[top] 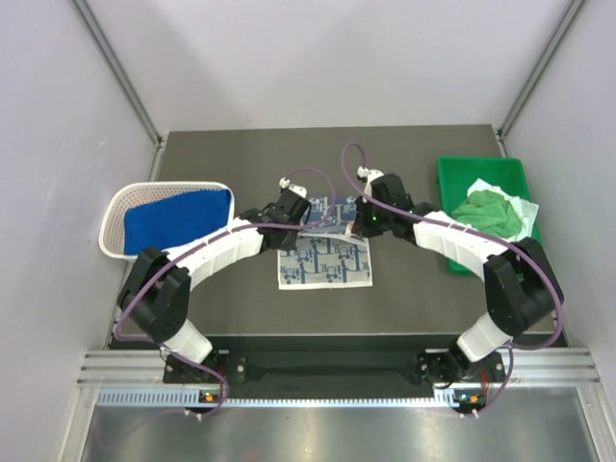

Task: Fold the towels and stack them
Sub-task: Fold the towel

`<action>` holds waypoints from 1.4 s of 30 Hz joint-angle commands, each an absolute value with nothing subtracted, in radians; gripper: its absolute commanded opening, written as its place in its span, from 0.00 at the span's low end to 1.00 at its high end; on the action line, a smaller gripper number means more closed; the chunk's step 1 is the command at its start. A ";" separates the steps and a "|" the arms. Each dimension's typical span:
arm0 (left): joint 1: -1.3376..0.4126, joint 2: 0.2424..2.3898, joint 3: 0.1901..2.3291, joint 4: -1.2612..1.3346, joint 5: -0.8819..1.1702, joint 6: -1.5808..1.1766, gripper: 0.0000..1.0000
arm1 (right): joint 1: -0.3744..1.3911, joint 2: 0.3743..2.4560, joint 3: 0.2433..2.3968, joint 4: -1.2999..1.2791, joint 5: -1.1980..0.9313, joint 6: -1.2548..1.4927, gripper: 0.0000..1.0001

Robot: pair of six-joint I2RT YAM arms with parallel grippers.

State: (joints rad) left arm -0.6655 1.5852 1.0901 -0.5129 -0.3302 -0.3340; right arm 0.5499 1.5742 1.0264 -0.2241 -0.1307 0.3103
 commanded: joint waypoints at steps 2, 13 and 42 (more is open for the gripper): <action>-0.692 1.539 1.083 -0.564 -0.347 -0.347 0.10 | 0.563 1.513 1.019 -0.224 -0.106 0.311 0.00; -0.718 1.539 1.049 -0.598 -0.385 -0.393 0.11 | 0.583 1.491 0.982 -0.222 -0.103 0.318 0.00; -0.749 1.450 0.977 -0.606 -0.325 -0.501 0.41 | 0.660 1.519 0.868 -0.170 -0.095 0.356 0.00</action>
